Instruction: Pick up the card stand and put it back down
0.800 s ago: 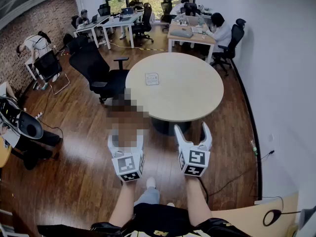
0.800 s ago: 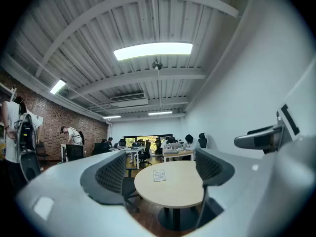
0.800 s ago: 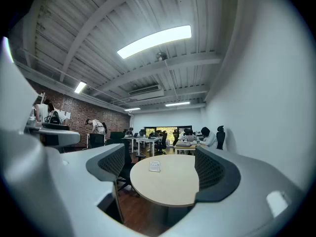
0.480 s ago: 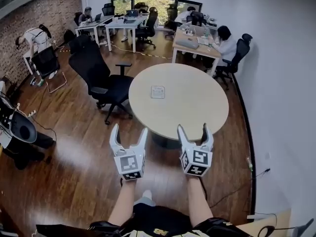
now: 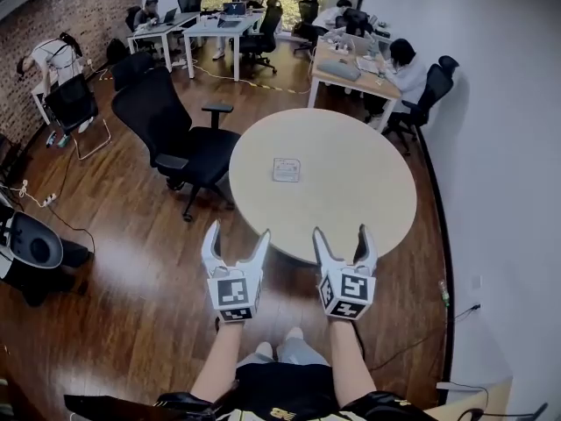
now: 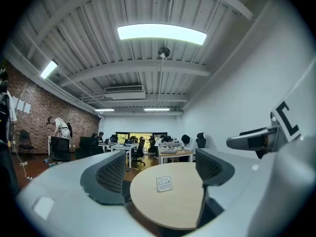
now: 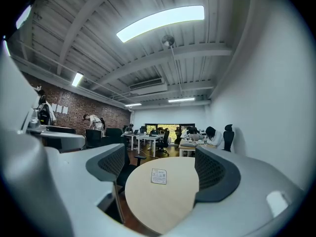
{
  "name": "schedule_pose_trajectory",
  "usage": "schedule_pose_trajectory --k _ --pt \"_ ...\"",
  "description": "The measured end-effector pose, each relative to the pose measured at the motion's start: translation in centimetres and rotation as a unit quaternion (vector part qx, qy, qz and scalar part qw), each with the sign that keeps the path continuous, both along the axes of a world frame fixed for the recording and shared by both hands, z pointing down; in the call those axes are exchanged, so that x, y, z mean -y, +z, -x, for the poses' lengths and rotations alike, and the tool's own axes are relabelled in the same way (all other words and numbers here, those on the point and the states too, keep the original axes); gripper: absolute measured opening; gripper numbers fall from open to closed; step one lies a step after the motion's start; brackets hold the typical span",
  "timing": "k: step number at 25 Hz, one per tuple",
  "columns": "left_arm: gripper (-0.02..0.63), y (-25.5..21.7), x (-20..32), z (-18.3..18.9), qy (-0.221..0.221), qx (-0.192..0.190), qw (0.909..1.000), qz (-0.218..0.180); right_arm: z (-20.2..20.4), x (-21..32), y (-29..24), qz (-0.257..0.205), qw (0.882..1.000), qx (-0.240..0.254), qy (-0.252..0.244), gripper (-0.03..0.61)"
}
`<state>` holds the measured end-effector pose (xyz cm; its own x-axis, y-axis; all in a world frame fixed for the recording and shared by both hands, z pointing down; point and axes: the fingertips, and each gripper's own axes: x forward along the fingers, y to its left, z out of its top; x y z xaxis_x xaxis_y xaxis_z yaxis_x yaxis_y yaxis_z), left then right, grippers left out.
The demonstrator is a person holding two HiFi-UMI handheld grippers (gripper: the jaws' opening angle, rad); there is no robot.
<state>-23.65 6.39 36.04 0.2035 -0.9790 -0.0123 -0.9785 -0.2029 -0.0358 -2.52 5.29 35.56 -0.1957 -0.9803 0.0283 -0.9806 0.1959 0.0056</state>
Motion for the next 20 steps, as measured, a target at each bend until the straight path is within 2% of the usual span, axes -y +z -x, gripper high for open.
schedule_pose_trajectory --k 6,9,13,20 --pt "0.448 1.3 6.4 -1.2 0.010 0.003 0.9999 0.011 -0.1 7.2 2.3 0.020 1.000 0.020 -0.010 0.449" --pt "0.449 0.8 10.4 -1.8 0.005 0.011 0.9999 0.004 0.5 11.5 1.5 0.012 0.999 0.023 -0.036 0.449" --pt "0.449 -0.5 15.7 -3.0 -0.007 0.016 0.9998 -0.009 -0.8 17.1 -0.2 -0.009 0.999 0.017 -0.048 0.449" --pt "0.446 -0.9 22.6 -4.5 -0.025 0.019 0.9995 0.003 -2.2 24.6 -0.1 0.007 0.997 0.023 -0.067 0.449"
